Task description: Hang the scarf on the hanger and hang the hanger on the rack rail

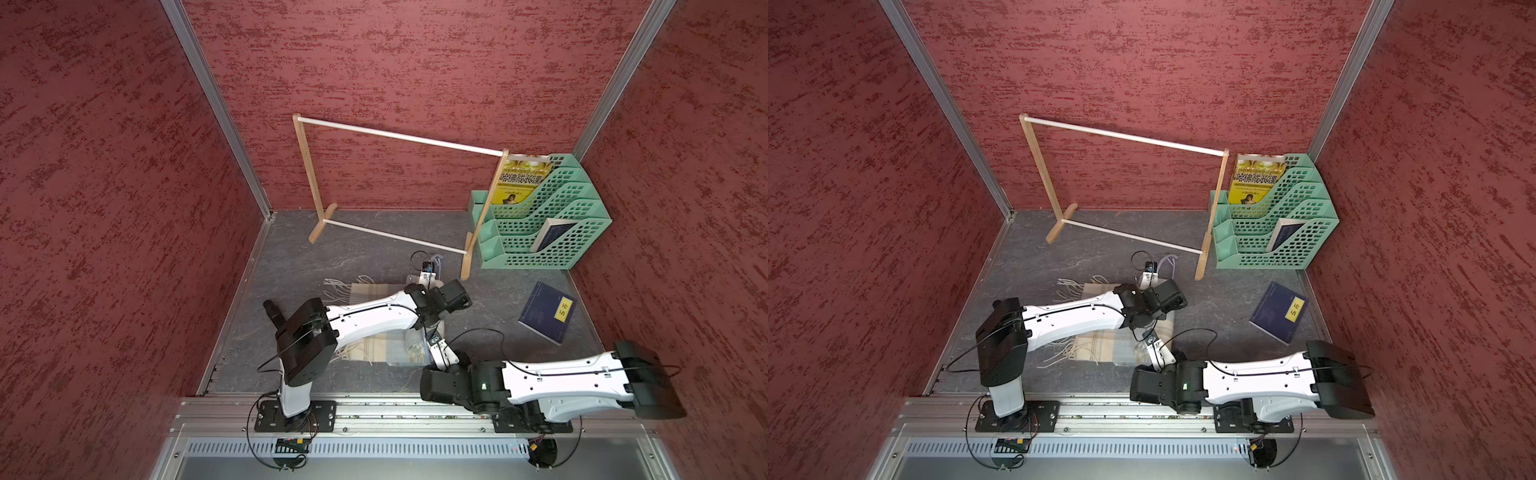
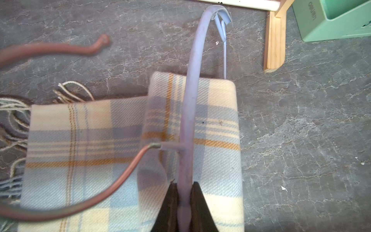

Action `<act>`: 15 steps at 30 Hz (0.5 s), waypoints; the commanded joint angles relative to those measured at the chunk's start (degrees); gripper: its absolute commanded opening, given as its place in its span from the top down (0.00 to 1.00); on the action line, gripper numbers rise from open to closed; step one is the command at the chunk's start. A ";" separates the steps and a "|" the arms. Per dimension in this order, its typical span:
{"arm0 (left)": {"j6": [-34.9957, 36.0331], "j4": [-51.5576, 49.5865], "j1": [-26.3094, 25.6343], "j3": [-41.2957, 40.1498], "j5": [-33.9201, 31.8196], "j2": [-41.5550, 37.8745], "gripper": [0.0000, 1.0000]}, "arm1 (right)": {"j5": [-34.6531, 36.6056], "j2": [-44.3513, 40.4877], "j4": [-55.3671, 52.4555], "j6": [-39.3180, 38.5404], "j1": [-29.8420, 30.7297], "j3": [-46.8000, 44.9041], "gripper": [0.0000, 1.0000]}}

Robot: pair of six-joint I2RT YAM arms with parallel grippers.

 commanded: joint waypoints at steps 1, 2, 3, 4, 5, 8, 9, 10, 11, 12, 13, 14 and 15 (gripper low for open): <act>0.54 1.03 -0.23 1.95 -1.11 0.68 1.00 | 6.85 4.33 -2.49 3.69 2.83 3.78 0.51; 0.56 1.07 -0.19 1.89 -1.15 0.64 1.00 | 7.14 6.40 -3.27 4.47 3.54 4.71 0.52; 0.52 1.16 -0.17 1.72 -1.21 0.55 1.00 | 7.39 8.02 -3.72 5.05 4.20 5.57 0.52; 0.57 1.18 -0.21 1.63 -1.34 0.52 1.00 | 7.48 9.34 -4.19 5.59 4.64 6.45 0.52; 0.50 1.25 -0.30 1.58 -1.36 0.40 1.00 | 7.63 11.37 -4.66 6.58 4.85 7.30 0.52; 0.45 1.37 -0.45 1.29 -1.39 0.27 1.00 | 9.12 15.33 -8.29 10.30 4.98 10.12 0.52; 0.41 1.45 -0.57 1.23 -1.39 0.26 1.00 | 9.92 16.78 -10.59 13.09 5.05 11.32 0.52; 0.43 1.47 -0.69 1.18 -1.39 0.30 1.00 | 10.96 17.84 -13.03 15.75 4.99 12.60 0.52; 0.47 1.49 -0.74 1.14 -1.39 0.40 1.00 | 11.72 19.05 -15.99 18.21 5.00 13.84 0.52; 0.41 1.58 -0.76 1.18 -1.39 0.37 1.00 | 12.48 20.42 -18.57 20.39 4.91 14.96 0.52; 0.46 1.63 -0.76 1.14 -1.39 0.49 1.00 | 13.23 21.49 -20.41 21.87 4.92 15.99 0.52; 0.53 1.69 -0.76 1.14 -1.32 0.49 1.00 | 13.85 22.69 -21.89 23.53 4.87 16.97 0.52; 0.56 1.73 -0.79 1.14 -1.32 0.44 1.00 | 14.26 23.78 -23.10 24.89 4.81 17.78 0.53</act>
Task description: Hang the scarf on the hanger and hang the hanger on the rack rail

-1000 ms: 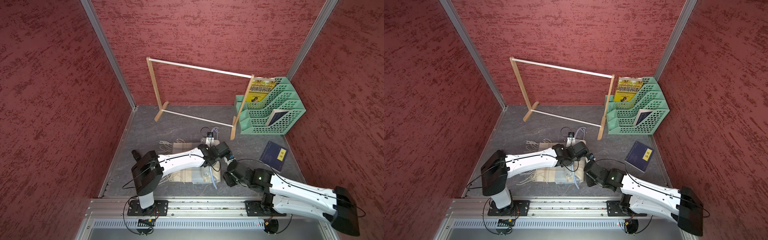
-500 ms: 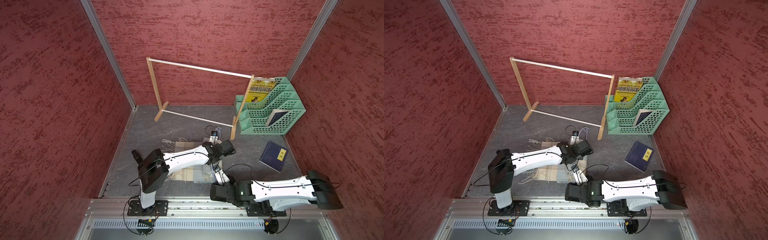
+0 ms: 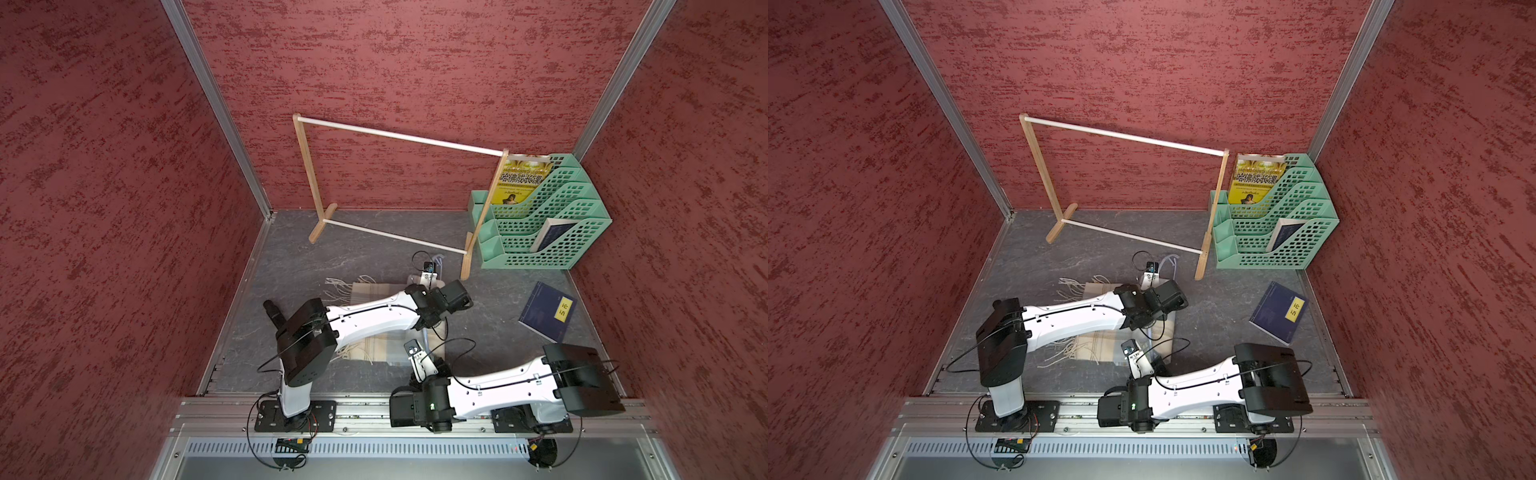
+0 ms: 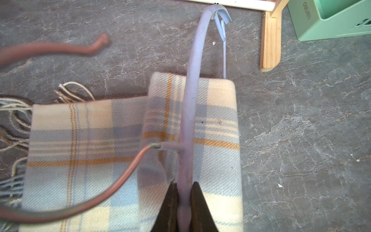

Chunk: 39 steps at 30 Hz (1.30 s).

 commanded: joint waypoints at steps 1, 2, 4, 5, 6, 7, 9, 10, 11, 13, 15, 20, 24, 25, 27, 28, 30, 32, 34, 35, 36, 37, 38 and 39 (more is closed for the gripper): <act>0.40 1.87 -0.39 0.98 -1.23 0.44 1.00 | 4.81 3.24 -8.94 8.63 -0.06 3.24 0.54; 0.37 1.87 -0.40 0.97 -1.18 0.42 1.00 | 4.84 4.13 -9.34 9.29 -0.37 3.50 0.55; 0.35 1.85 -0.47 0.96 -1.14 0.37 1.00 | 4.37 5.43 -8.38 9.49 -1.10 3.40 0.56; 0.36 1.81 -0.52 0.96 -1.09 0.36 1.00 | 4.03 5.89 -7.73 9.48 -1.60 3.08 0.57; 0.39 1.79 -0.56 0.96 -1.13 0.40 1.00 | 3.61 6.22 -6.98 9.66 -1.89 2.80 0.58; 0.40 1.77 -0.56 0.99 -1.09 0.27 1.00 | 3.44 6.33 -6.59 9.86 -2.09 2.55 0.59; 0.45 1.77 -0.57 0.96 -1.08 0.33 1.00 | 3.40 6.35 -6.83 10.74 -2.39 2.26 0.61; 0.49 1.78 -0.52 1.05 -1.01 0.33 1.00 | 3.59 6.34 -7.11 11.19 -2.42 2.20 0.61; 0.46 1.78 -0.58 1.05 -1.00 0.32 1.00 | 3.82 6.27 -7.41 11.81 -2.54 2.12 0.62; 0.50 1.86 -0.57 1.08 -0.84 0.33 1.00 | 4.36 6.17 -7.81 12.77 -2.75 1.87 0.63; 0.54 1.94 -0.57 0.98 -0.78 0.30 1.00 | 4.68 6.36 -7.33 12.81 -3.16 1.67 0.65; 0.55 1.96 -0.51 0.79 -0.64 0.29 1.00 | 4.63 8.01 -6.24 13.04 -4.21 1.51 0.71; 0.45 1.95 -0.43 0.53 -0.50 0.29 1.00 | 4.78 9.78 -6.91 13.88 -4.84 2.02 0.70; 0.45 2.00 -0.47 0.45 -0.43 0.25 1.00 | 4.84 10.33 -7.27 14.23 -5.03 2.13 0.69; 0.45 2.02 -0.46 0.30 -0.30 0.20 1.00 | 5.01 11.40 -8.31 15.09 -5.38 2.59 0.66; 0.51 2.07 -0.47 0.29 -0.27 0.16 1.00 | 5.08 11.69 -8.88 15.57 -5.53 2.80 0.66; 0.60 2.04 -0.41 0.26 -0.26 0.15 1.00 | 5.42 12.30 -9.93 16.53 -5.75 3.27 0.66; 0.79 2.04 -0.39 0.26 -0.05 0.16 1.00 | 5.66 12.40 -10.62 17.18 -5.84 3.42 0.72; 0.82 2.04 -0.26 0.26 -0.05 0.07 1.00 | 5.91 12.24 -11.15 17.79 -5.85 3.42 0.79; 0.82 2.12 -0.23 0.26 -0.03 0.01 1.00 | 6.06 12.15 -11.35 18.06 -5.89 3.39 0.87; 0.82 2.09 -0.17 0.19 -0.03 -0.04 1.00 | 6.19 12.02 -11.55 18.32 -5.93 3.42 0.93; 0.78 2.05 -0.14 0.13 -0.03 -0.02 1.00 | 6.28 11.97 -11.59 18.39 -5.94 3.44 0.98; 0.78 2.07 -0.13 0.09 -0.03 -0.02 1.00 | 6.37 12.08 -11.55 18.49 -5.98 3.43 1.00; 0.72 1.99 -0.08 0.08 0.02 -0.06 1.00 | 6.38 12.16 -11.59 18.51 -5.94 3.43 1.00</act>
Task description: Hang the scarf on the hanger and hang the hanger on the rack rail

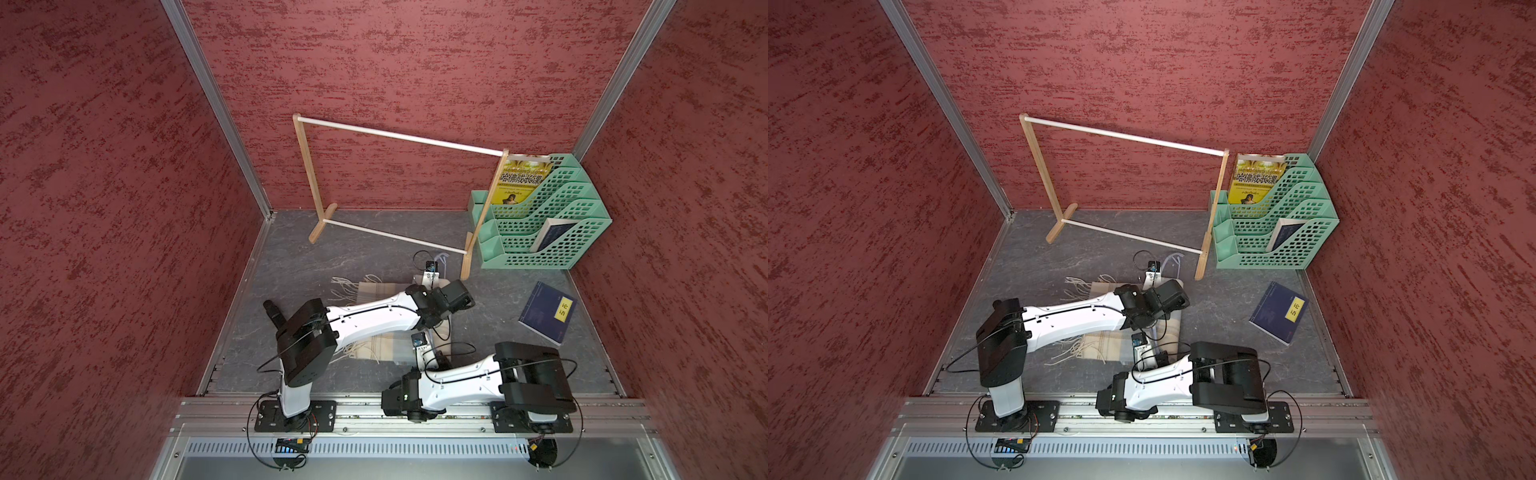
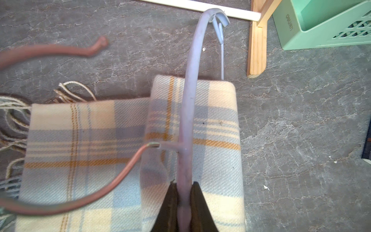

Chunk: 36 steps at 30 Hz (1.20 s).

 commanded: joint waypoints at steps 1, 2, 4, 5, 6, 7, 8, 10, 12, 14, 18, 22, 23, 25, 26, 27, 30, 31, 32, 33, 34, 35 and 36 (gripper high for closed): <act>1.00 -0.73 0.08 0.01 -0.47 -0.09 1.00 | 2.73 0.22 -3.21 2.07 -0.67 0.94 1.00; 0.91 -0.72 0.09 -0.07 -0.41 -0.11 1.00 | 2.78 0.42 -3.28 2.06 -0.72 0.94 1.00; 0.89 -0.67 0.08 -0.18 -0.26 -0.16 1.00 | 2.90 0.91 -3.61 2.68 -0.74 1.13 1.00; 1.04 -0.68 0.09 -0.18 -0.21 -0.16 1.00 | 3.01 1.14 -4.05 3.27 -0.81 1.22 1.00; 1.38 -0.65 0.09 -0.18 0.07 -0.11 1.00 | 3.18 1.38 -4.60 3.77 -0.75 1.32 1.00; 1.93 -0.50 0.09 -0.06 0.39 -0.19 0.98 | 3.29 1.56 -5.06 4.21 -0.74 1.48 1.00; 2.53 -0.33 0.07 0.03 0.72 -0.33 0.84 | 3.38 1.71 -5.47 4.58 -0.75 1.53 1.00; 3.79 0.29 -0.13 -0.07 0.89 -0.84 0.42 | 3.48 1.98 -5.78 4.92 -0.74 1.59 1.00; 4.51 0.41 -0.57 -0.18 0.10 -1.67 0.13 | 3.48 2.04 -5.73 5.11 -0.74 1.53 1.00; 5.86 0.57 -0.80 -0.18 -0.70 -2.75 0.00 | 3.44 2.06 -5.57 5.17 -0.82 1.43 1.00; 9.65 2.27 -1.86 -0.41 -2.19 -6.81 0.00 | 3.33 2.06 -5.39 5.79 -0.93 0.80 1.00; 14.83 5.73 -3.51 -1.23 -5.10 -12.78 0.00 | 3.05 1.40 -4.34 6.56 -1.09 -0.75 1.00; 15.64 6.30 -3.79 -1.50 -6.35 -14.40 0.00 | 3.00 1.13 -3.78 6.73 -1.10 -1.29 1.00; 16.56 6.76 -4.27 -2.41 -8.40 -17.36 0.00 | 2.97 0.14 -2.60 6.86 -1.05 -2.46 1.00; 16.59 6.68 -4.21 -3.08 -9.00 -19.15 0.00 | 2.88 -0.45 -1.88 6.92 -1.08 -3.25 1.00; 16.32 6.44 -4.09 -3.77 -9.33 -20.80 0.00 | 2.79 -1.10 -0.86 7.04 -1.09 -4.05 1.00; 12.70 1.93 -2.34 -5.14 -8.60 -24.00 0.00 | 2.47 -3.71 2.18 7.15 -1.09 -7.13 1.00; 11.04 0.06 -1.58 -5.64 -8.37 -24.79 0.00 | 2.39 -4.67 3.86 6.94 -1.09 -8.29 1.00; 9.27 -1.60 -0.78 -6.41 -8.00 -25.46 0.00 | 2.16 -5.79 5.14 7.00 -1.09 -9.45 1.00; 7.75 -2.51 0.12 -7.84 -7.19 -25.90 0.00 | 2.09 -7.00 6.44 7.05 -1.09 -10.60 1.00; 6.49 -2.64 1.15 -9.40 -5.31 -26.20 0.00 | 2.03 -8.26 7.86 6.97 -1.09 -11.82 1.00; 5.60 -2.01 2.30 -11.51 -4.14 -26.61 0.00 | 1.88 -9.45 9.34 7.20 -1.00 -13.11 1.00; 4.81 -0.46 3.22 -13.57 -1.67 -26.74 0.00 | 1.74 -10.83 10.37 7.34 -1.00 -14.41 1.00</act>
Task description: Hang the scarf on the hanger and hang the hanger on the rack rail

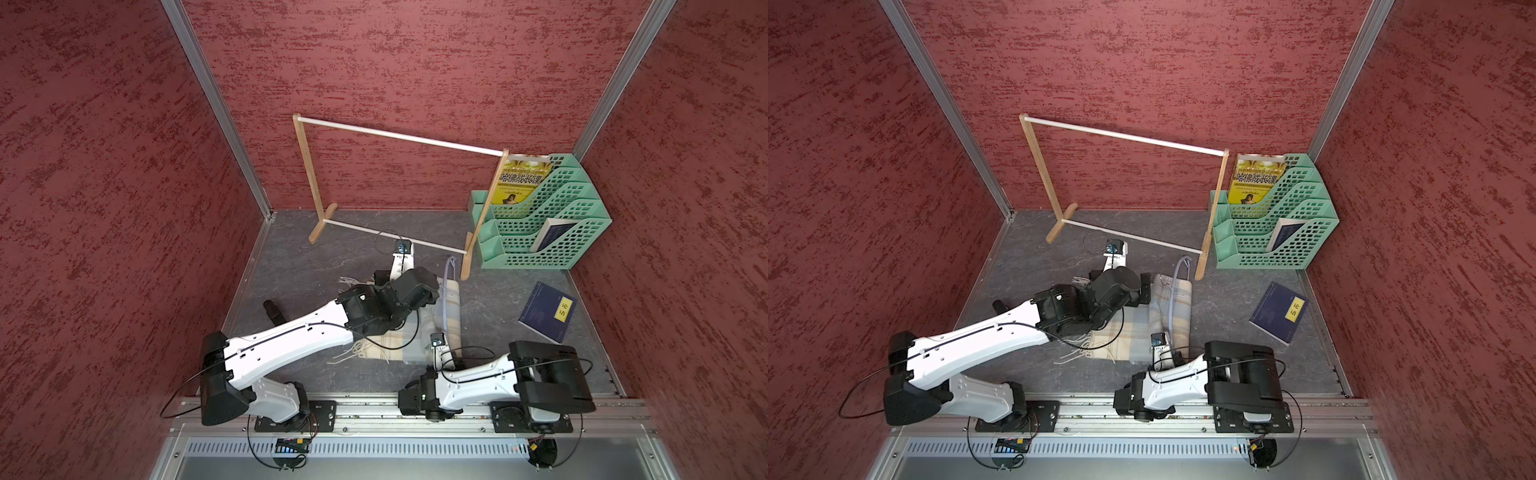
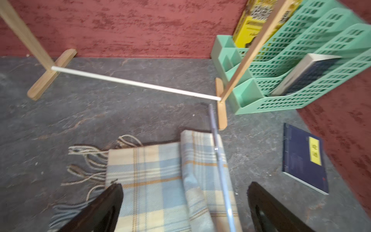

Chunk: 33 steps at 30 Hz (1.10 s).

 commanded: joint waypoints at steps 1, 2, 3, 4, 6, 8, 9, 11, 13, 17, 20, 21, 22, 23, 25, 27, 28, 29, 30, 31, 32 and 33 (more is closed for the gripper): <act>-4.98 -0.71 3.50 -6.30 6.67 0.51 0.00 | 1.55 -4.29 5.52 1.72 -0.52 -3.62 1.00; -5.59 1.04 4.26 -8.02 9.17 0.76 0.00 | 1.51 -5.46 6.73 1.69 -0.48 -4.67 1.00; -6.20 2.96 4.74 -9.56 10.98 1.30 0.00 | 1.55 -6.83 7.59 1.72 -0.45 -5.62 1.00; -6.60 4.61 5.20 -10.65 12.33 2.15 0.00 | 1.65 -8.10 8.75 1.57 -0.42 -6.51 1.00; -6.73 8.06 5.62 -11.84 14.67 4.05 0.01 | 1.81 -10.20 10.17 1.79 -0.31 -8.16 1.00; -6.46 10.57 5.63 -11.72 17.11 6.27 0.01 | 1.86 -12.36 10.82 2.66 -0.29 -9.67 1.00; -6.27 11.49 5.64 -11.51 18.32 7.12 0.02 | 1.81 -13.79 11.18 2.76 -0.22 -10.39 1.00; -6.12 13.51 5.64 -10.90 20.36 9.08 0.02 | 1.63 -16.53 11.89 2.99 -0.28 -12.19 1.00; -5.95 16.19 5.63 -10.69 22.42 10.39 0.02 | 1.45 -20.34 13.39 3.11 -0.23 -14.14 1.00; -6.18 20.88 5.70 -10.24 26.73 13.32 0.03 | 0.67 -28.04 16.43 4.00 -0.30 -19.36 1.00; -6.45 22.33 6.07 -9.13 29.42 16.55 0.04 | -0.12 -33.16 19.97 4.44 -0.36 -23.66 1.00; -6.73 22.94 6.15 -8.91 30.46 17.55 0.04 | -0.23 -34.44 20.32 4.83 -0.36 -24.61 1.00; -7.06 23.59 6.34 -8.78 31.58 18.51 0.04 | -0.29 -35.26 20.37 5.35 -0.44 -25.26 1.00; -7.57 24.52 6.38 -8.67 32.91 19.59 0.04 | -0.32 -35.70 20.64 5.45 -0.47 -25.64 1.00; -8.10 26.29 6.42 -8.60 34.74 20.75 0.04 | -0.37 -35.44 21.07 5.05 -0.54 -25.69 1.00; -8.60 27.28 6.40 -8.22 36.12 21.85 0.05 | -0.38 -34.67 21.20 4.61 -0.69 -25.32 1.00; -8.76 27.50 6.37 -7.92 36.52 22.47 0.05 | -0.42 -34.19 21.20 4.41 -0.76 -25.10 1.00; -8.89 27.59 6.36 -7.50 36.73 23.23 0.05 | -0.38 -33.87 21.27 4.21 -0.74 -24.86 1.00; -8.99 27.63 6.45 -7.06 36.94 24.15 0.05 | -0.42 -33.61 21.40 3.94 -0.74 -24.77 1.00; -9.05 27.62 6.37 -6.63 37.04 25.05 0.05 | -0.43 -33.49 21.50 3.74 -0.74 -24.76 1.00; -9.13 27.55 6.42 -6.14 37.26 25.87 0.05 | -0.43 -33.45 21.61 3.60 -0.82 -24.74 1.00; -9.23 27.52 6.41 -5.59 37.33 26.73 0.05 | -0.42 -33.47 21.64 3.55 -0.83 -24.80 1.00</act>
